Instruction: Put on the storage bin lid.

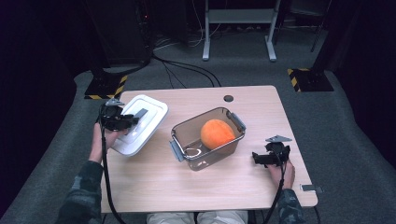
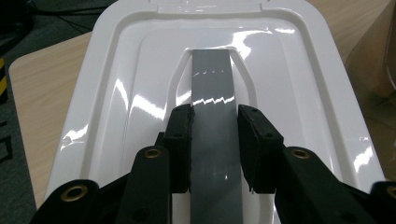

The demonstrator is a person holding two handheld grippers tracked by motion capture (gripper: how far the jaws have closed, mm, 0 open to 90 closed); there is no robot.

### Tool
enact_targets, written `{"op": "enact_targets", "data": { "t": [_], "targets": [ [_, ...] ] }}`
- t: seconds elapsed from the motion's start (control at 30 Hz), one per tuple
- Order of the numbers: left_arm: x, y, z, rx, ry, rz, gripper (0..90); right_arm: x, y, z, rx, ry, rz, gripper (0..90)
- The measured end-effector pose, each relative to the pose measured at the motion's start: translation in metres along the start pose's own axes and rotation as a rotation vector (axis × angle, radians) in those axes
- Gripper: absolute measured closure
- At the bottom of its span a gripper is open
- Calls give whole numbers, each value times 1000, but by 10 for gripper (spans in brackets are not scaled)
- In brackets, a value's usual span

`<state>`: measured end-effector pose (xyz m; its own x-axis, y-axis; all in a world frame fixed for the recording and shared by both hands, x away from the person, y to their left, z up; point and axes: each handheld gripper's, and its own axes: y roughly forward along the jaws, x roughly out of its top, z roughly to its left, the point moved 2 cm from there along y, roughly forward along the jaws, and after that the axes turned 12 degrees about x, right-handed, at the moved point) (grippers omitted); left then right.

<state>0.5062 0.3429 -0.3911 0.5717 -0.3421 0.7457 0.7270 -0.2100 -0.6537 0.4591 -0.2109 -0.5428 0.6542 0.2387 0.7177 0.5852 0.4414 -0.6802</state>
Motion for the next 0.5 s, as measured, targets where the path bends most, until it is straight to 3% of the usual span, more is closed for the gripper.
{"op": "enact_targets", "data": {
  "t": [0.33,0.5],
  "targets": [
    [17,-7,-10,-24,36,-11,666,0,0,0,0,0,-1,0],
    [23,-9,-13,-40,31,-17,666,0,0,0,0,0,-1,0]
  ]
}}
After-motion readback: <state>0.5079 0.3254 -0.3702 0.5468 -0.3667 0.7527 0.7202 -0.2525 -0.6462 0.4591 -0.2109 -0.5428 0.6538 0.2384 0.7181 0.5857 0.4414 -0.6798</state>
